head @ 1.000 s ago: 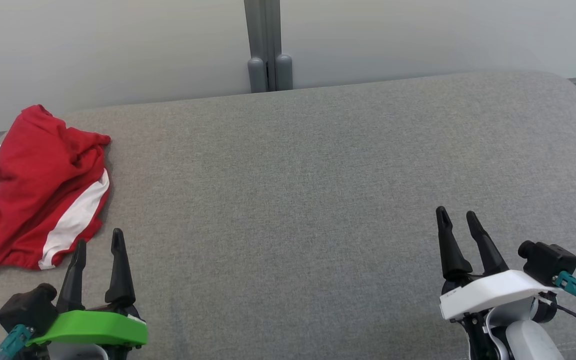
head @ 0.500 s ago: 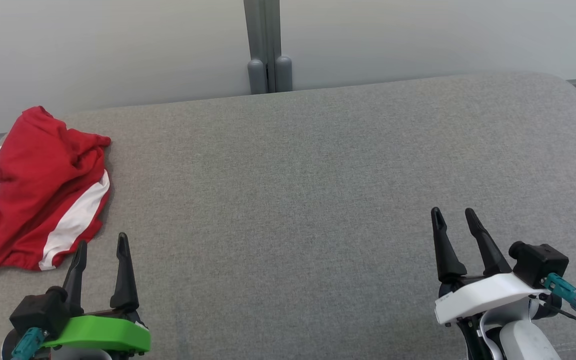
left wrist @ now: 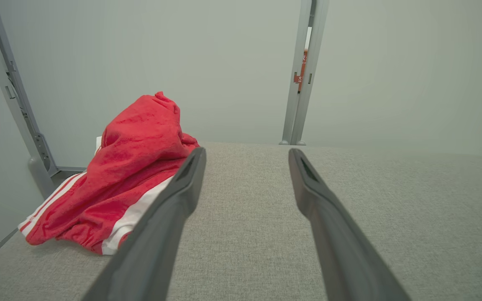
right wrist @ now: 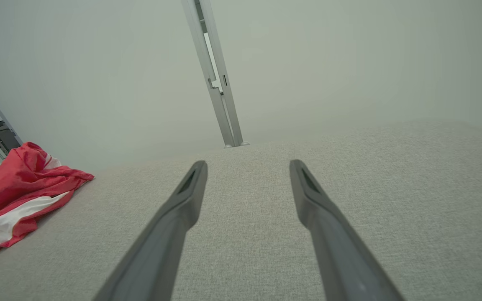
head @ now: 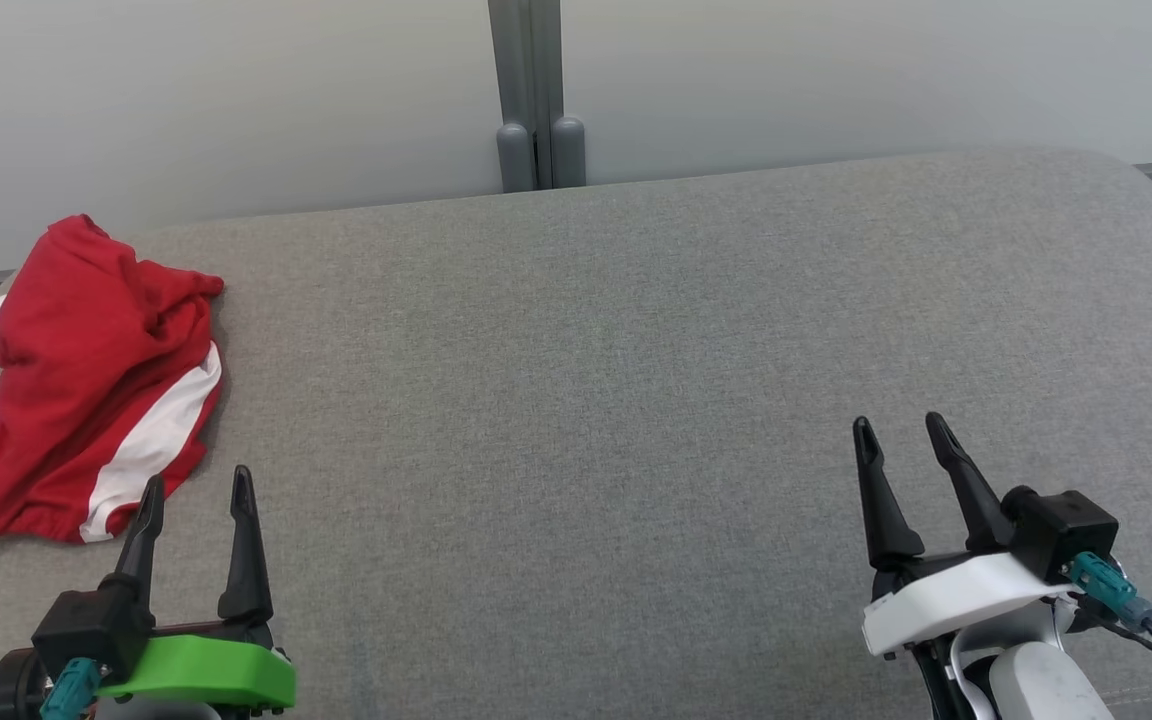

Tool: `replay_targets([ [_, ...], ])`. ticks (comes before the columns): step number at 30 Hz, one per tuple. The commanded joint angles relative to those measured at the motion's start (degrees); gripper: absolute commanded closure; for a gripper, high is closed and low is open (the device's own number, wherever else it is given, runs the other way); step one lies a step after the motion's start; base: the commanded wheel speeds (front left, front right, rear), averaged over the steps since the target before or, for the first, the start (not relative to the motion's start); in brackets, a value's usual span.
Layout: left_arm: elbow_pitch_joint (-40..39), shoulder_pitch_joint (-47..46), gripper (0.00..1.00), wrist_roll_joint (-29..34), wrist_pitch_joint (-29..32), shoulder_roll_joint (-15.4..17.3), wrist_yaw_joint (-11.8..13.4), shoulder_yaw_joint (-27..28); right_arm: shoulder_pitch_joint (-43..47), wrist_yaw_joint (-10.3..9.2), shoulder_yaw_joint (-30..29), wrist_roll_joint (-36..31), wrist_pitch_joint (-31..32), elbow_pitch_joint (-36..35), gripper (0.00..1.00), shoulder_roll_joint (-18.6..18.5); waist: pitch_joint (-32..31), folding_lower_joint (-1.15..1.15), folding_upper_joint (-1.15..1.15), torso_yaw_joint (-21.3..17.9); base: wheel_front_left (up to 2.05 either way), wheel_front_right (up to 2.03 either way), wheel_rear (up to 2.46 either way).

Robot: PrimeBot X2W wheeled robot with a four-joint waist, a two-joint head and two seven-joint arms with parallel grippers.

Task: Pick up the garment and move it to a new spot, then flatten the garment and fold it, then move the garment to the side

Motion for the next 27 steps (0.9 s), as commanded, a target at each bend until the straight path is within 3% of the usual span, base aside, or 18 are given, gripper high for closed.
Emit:
replay_targets([
  [1, -0.39, 0.66, 0.0, 1.22, -0.47, 0.48, 0.24, 0.29, 0.03, 0.0, 0.21, -1.4, -0.7, -0.01, 0.0, -0.31, -0.02, 0.0, 0.0, -0.04, 0.0, 0.0, 0.0],
  [19, 0.06, 1.27, 0.0, 8.3, -2.4, 0.55, 0.34, 0.48, 0.24, 0.0, 0.75, -8.46, -2.54, 0.64, 0.0, -0.35, -0.04, 0.0, 0.0, -0.11, 0.0, 0.0, 0.0],
  [27, 0.36, 1.36, 0.0, 7.66, -2.17, 0.4, 0.39, 0.63, 0.41, 0.0, 0.56, -7.5, -2.41, 0.93, 0.0, -0.34, -0.14, 0.0, 0.0, -0.13, 0.0, 0.0, 0.0],
])
